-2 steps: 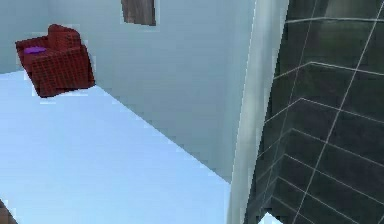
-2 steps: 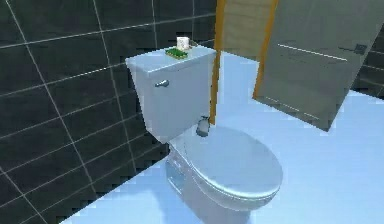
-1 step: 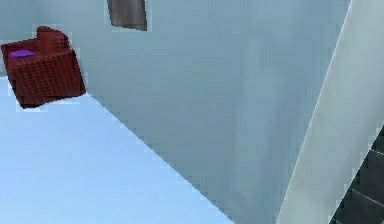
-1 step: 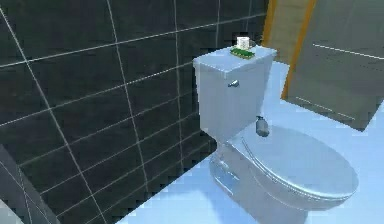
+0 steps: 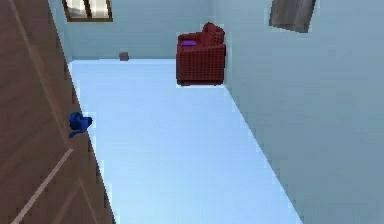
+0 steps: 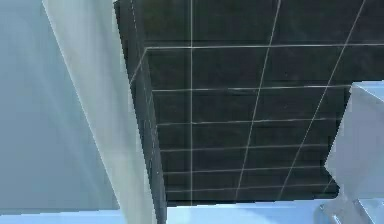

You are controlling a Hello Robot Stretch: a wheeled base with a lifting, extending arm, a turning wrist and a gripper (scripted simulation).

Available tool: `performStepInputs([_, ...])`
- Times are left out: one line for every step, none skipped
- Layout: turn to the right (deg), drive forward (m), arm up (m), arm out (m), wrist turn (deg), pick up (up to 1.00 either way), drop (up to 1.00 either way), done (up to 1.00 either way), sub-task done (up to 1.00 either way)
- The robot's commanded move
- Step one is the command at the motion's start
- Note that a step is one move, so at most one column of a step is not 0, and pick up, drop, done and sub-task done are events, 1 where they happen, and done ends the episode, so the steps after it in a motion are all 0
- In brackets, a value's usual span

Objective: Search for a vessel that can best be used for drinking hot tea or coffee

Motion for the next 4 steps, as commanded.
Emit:
performStepInputs([0.0, 1.00, 0.00, 0.00, 0.0, 0.00, 0.00, 0.00, 0.00])
performStepInputs([-9.0, 0.00, 0.00, 0.00, 0.0, 0.00, 0.00, 0.00, 0.00])
performStepInputs([0.0, 0.05, 0.00, 0.00, 0.0, 0.00, 0.00, 0.00, 0.00])
performStepInputs([-45.0, 0.00, 0.00, 0.00, 0.0, 0.00, 0.00, 0.00, 0.00])
